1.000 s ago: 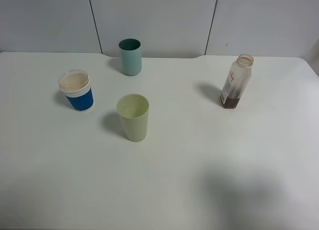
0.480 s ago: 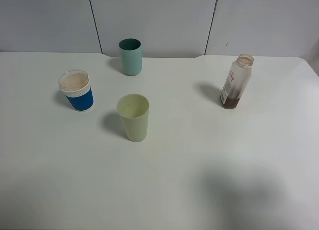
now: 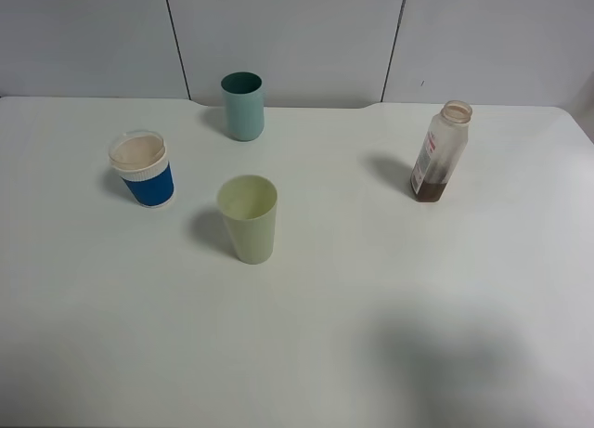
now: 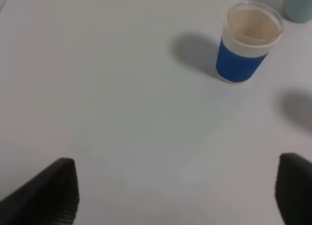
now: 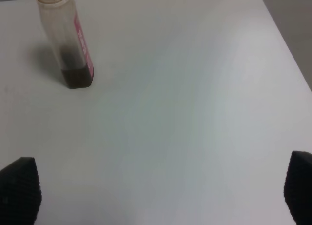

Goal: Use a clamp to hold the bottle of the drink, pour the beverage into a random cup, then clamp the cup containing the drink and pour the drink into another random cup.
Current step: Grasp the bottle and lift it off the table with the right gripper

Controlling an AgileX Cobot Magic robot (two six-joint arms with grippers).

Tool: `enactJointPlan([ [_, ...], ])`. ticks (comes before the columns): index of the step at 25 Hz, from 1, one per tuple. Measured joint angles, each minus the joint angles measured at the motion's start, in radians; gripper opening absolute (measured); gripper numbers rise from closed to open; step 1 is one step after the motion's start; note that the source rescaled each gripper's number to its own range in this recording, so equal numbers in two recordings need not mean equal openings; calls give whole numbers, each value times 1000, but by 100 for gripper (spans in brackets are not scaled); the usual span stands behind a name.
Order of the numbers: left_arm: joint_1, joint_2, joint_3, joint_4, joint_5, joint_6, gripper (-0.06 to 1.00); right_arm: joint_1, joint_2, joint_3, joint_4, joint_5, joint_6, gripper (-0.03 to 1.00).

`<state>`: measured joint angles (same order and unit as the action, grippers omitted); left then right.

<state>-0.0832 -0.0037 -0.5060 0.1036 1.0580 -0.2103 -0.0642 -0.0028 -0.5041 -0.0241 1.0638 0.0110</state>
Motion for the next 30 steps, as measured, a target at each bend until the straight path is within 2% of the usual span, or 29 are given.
enactJointPlan([
  [6,0,0,0,0,0,0,88,0,0,0,0,-3,-3,100],
  [8,0,0,0,0,0,0,88,0,16,-12,3,-34,-4,100],
  [14,0,0,0,0,0,0,88,0,223,-70,49,-335,-4,100],
  [21,0,0,0,0,0,0,88,0,539,-74,61,-526,-11,100],
  [26,0,0,0,0,0,0,88,97,712,-74,24,-650,-22,100],
  [30,0,0,0,0,0,0,88,250,782,-74,24,-752,-20,100],
])
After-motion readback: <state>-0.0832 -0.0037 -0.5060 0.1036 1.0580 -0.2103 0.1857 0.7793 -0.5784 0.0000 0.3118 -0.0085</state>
